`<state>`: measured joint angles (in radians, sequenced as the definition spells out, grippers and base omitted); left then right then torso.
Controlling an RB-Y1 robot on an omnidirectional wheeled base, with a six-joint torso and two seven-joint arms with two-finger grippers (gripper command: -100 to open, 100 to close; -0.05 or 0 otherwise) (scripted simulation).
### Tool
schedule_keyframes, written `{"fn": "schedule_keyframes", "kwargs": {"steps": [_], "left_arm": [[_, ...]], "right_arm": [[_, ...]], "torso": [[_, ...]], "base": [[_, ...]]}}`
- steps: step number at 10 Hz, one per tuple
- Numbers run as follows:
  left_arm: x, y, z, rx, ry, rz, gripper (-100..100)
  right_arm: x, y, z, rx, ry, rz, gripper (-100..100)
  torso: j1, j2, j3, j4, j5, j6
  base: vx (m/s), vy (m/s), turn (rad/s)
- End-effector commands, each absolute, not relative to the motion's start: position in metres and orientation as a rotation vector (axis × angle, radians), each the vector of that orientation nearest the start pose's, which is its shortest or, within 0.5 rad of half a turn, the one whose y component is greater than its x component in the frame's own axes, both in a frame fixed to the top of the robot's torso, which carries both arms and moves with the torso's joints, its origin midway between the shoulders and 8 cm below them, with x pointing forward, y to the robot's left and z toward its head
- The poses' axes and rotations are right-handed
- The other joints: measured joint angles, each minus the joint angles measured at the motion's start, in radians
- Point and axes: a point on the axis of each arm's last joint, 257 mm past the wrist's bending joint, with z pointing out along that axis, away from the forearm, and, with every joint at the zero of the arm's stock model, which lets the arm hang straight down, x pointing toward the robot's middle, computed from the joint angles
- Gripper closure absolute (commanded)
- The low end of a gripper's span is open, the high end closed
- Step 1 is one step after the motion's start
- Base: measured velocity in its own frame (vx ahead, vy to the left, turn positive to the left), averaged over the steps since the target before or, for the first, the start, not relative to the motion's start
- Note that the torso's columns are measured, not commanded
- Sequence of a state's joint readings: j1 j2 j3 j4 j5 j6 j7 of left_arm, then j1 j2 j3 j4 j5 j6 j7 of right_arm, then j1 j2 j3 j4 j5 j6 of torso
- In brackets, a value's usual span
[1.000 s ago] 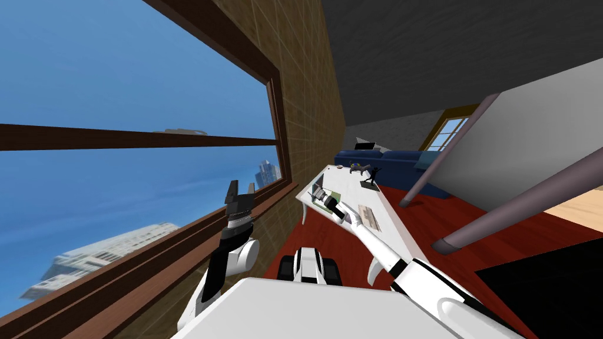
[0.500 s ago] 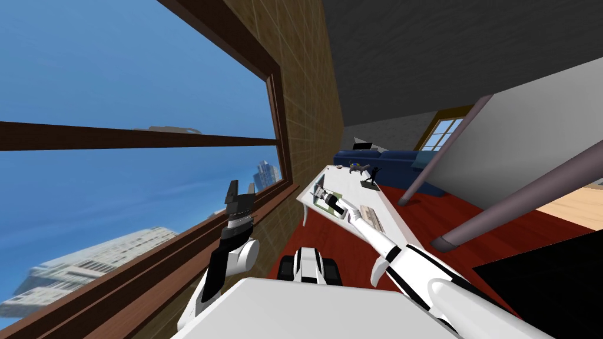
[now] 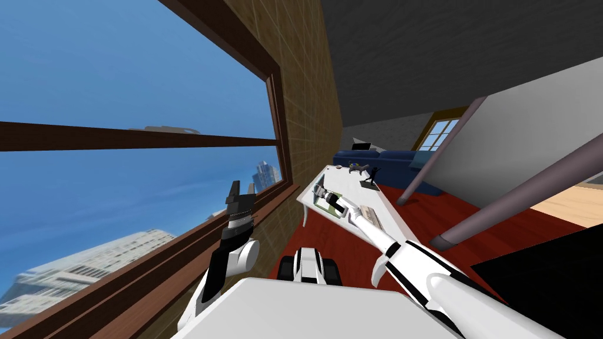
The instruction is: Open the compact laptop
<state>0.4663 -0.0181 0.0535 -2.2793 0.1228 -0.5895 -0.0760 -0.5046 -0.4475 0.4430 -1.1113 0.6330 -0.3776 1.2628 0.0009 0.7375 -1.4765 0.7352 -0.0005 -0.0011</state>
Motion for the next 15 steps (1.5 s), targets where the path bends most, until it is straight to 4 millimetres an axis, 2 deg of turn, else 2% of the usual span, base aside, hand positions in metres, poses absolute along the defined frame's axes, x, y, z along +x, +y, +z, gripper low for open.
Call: {"fn": "schedule_keyframes", "kwargs": {"steps": [1, 2, 4, 5, 6, 7, 8, 9, 10, 11, 12, 13, 14, 15], "left_arm": [[0.323, 0.308, 0.051, -0.618, 0.451, -1.285, 0], [0.323, 0.308, 0.051, -0.618, 0.451, -1.285, 0], [0.323, 0.308, 0.051, -0.618, 0.451, -1.285, 0], [0.323, 0.308, 0.051, -0.618, 0.451, -1.285, 0], [0.323, 0.308, 0.051, -0.618, 0.451, -1.285, 0], [0.323, 0.308, 0.051, -0.618, 0.451, -1.285, 0], [0.323, 0.308, 0.051, -0.618, 0.451, -1.285, 0], [0.323, 0.308, 0.051, -0.618, 0.451, -1.285, 0], [0.323, 0.308, 0.051, -0.618, 0.451, -1.285, 0], [0.323, 0.308, 0.051, -0.618, 0.451, -1.285, 0], [0.323, 0.308, 0.051, -0.618, 0.451, -1.285, 0], [0.323, 0.308, 0.051, -0.618, 0.451, -1.285, 0], [0.323, 0.308, 0.051, -0.618, 0.451, -1.285, 0], [0.323, 0.308, 0.051, -0.618, 0.451, -1.285, 0]], "right_arm": [[0.584, -0.073, -0.205, -1.131, 1.089, -0.145, 100], [0.57, -0.058, -0.208, -1.114, 1.064, -0.113, 100], [0.566, -0.059, -0.213, -1.118, 1.064, -0.107, 100], [0.551, -0.043, -0.213, -1.101, 1.027, -0.076, 100], [0.548, -0.045, -0.218, -1.101, 1.038, -0.073, 100], [0.533, -0.032, -0.217, -1.079, 1.002, -0.047, 100], [0.531, -0.034, -0.222, -1.078, 1.012, -0.045, 100], [0.518, -0.02, -0.215, -1.052, 0.969, -0.025, 100], [0.514, -0.023, -0.223, -1.051, 0.986, -0.021, 100], [0.514, -0.023, -0.223, -1.051, 0.986, -0.021, 100], [0.502, -0.011, -0.215, -1.021, 0.942, -0.007, 100], [0.499, -0.014, -0.222, -1.02, 0.958, -0.004, 100], [0.487, -0.004, -0.213, -0.987, 0.915, 0.004, 100], [0.483, -0.007, -0.222, -0.985, 0.937, 0.008, 100]], "torso": [[-0.001, -0.003, -0.002, -0.005, -0.001, 0.0], [-0.002, -0.006, -0.003, -0.005, -0.001, 0.0], [-0.003, -0.009, -0.005, -0.008, -0.001, 0.002], [-0.003, -0.009, -0.005, -0.009, -0.001, 0.002], [-0.003, -0.011, -0.006, -0.01, -0.001, 0.002], [-0.004, -0.012, -0.007, -0.012, -0.001, 0.002], [-0.005, -0.014, -0.008, -0.013, -0.002, 0.002], [-0.003, -0.016, -0.009, -0.014, -0.001, 0.001], [-0.002, -0.016, -0.009, -0.013, -0.001, 0.001], [-0.001, -0.018, -0.01, -0.014, 0.0, 0.0], [0.002, -0.018, -0.01, -0.014, 0.0, -0.001], [0.001, -0.018, -0.01, -0.012, 0.0, 0.0], [0.001, -0.016, -0.008, -0.012, 0.0, -0.001], [0.001, -0.016, -0.008, -0.012, 0.0, -0.002]], "base": [[0.05, -0.051, -0.038], [0.043, -0.054, -0.069], [0.038, -0.036, -0.017], [0.068, -0.044, -0.112], [0.051, -0.045, -0.043], [0.057, -0.069, -0.081], [0.044, -0.054, -0.044], [0.061, -0.058, -0.083], [0.048, -0.048, -0.054], [0.011, -0.022, -0.009], [0.046, -0.046, -0.101], [0.058, -0.038, -0.041], [0.08, -0.057, -0.087], [0.065, -0.053, -0.033]]}}
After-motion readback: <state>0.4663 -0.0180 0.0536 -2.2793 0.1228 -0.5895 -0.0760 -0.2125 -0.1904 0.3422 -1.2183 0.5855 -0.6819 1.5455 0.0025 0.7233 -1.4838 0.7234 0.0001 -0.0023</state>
